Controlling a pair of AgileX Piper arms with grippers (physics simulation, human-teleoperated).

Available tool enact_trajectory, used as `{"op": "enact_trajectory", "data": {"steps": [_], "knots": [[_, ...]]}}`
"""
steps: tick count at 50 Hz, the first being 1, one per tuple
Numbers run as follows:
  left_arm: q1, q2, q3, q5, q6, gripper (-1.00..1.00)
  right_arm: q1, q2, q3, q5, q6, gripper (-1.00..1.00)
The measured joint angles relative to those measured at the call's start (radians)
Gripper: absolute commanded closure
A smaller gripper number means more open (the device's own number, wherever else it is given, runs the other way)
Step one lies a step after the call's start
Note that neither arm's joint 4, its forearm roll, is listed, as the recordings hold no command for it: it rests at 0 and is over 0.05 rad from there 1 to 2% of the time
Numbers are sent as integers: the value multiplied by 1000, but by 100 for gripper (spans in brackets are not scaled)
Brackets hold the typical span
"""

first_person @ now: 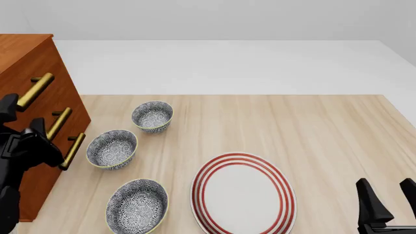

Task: Open the top drawer of the cabinet.

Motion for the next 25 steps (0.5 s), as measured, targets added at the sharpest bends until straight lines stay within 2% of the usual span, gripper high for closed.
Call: {"op": "enact_trajectory", "data": {"steps": [25], "knots": [[26,34,-32,-4,4,-100,0,0,0,0,0,-100]]}}
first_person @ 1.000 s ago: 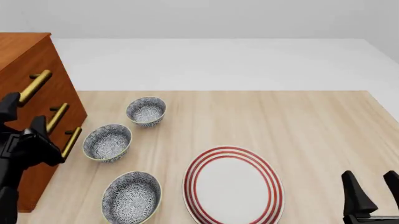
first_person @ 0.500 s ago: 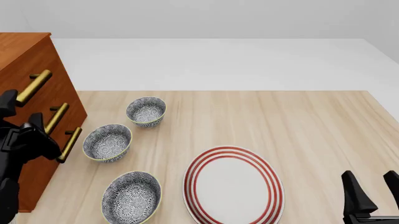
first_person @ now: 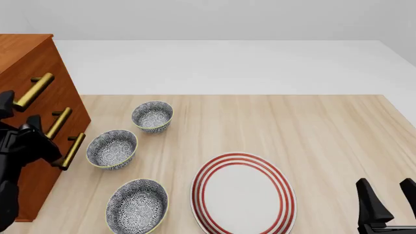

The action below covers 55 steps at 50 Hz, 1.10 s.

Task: Open the top drawer of the cabinet.

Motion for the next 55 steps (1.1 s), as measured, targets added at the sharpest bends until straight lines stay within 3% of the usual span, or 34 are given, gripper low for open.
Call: {"op": "enact_trajectory", "data": {"steps": [11,12,55], "knots": [[8,20,-13,-6,2,-100,0,0,0,0,0,-100],[9,22,-14,-6,2,100,0,0,0,0,0,-100],[-33,-2,-4,10,10,100,0,0,0,0,0,-100]]}}
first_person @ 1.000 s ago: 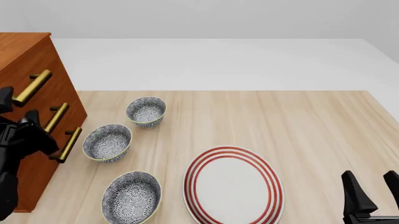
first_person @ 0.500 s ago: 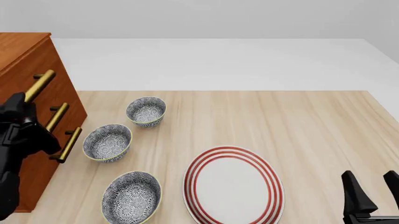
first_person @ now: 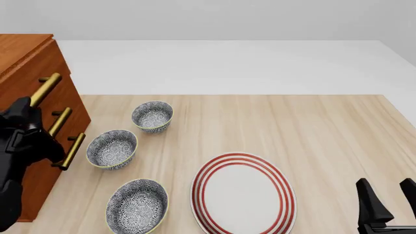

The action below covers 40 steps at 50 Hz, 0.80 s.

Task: Open the top drawer of the cabinet.

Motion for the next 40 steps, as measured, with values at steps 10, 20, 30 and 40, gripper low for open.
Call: {"op": "enact_trajectory", "data": {"steps": [10,20,30,40], "knots": [[-13,-4,4,1,2,100,0,0,0,0,0,-100],[-31,-16,7,11,0,100,0,0,0,0,0,-100],[-46,-25,10,20,0,100,0,0,0,0,0,-100],[-59,-31,13,24,5,100,0,0,0,0,0,-100]]}}
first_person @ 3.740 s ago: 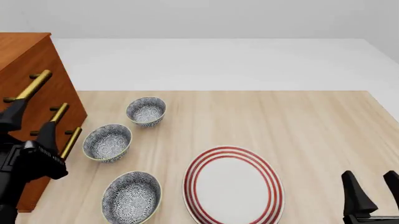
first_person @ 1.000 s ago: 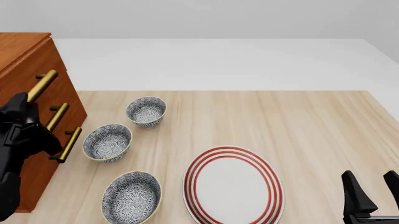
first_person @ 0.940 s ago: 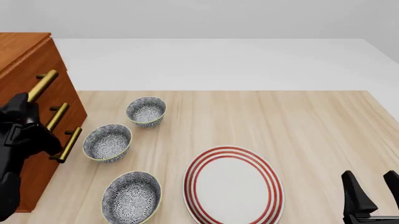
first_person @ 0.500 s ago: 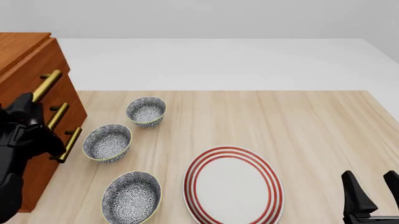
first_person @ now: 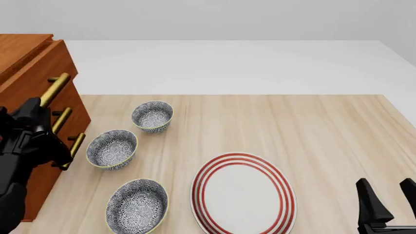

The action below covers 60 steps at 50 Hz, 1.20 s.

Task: Open the top drawer of the cabinet.

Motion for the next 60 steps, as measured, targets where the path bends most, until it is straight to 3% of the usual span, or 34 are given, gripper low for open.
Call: {"op": "enact_trajectory", "data": {"steps": [60], "knots": [[-39,-14,7,9,6,100,0,0,0,0,0,-100]]}}
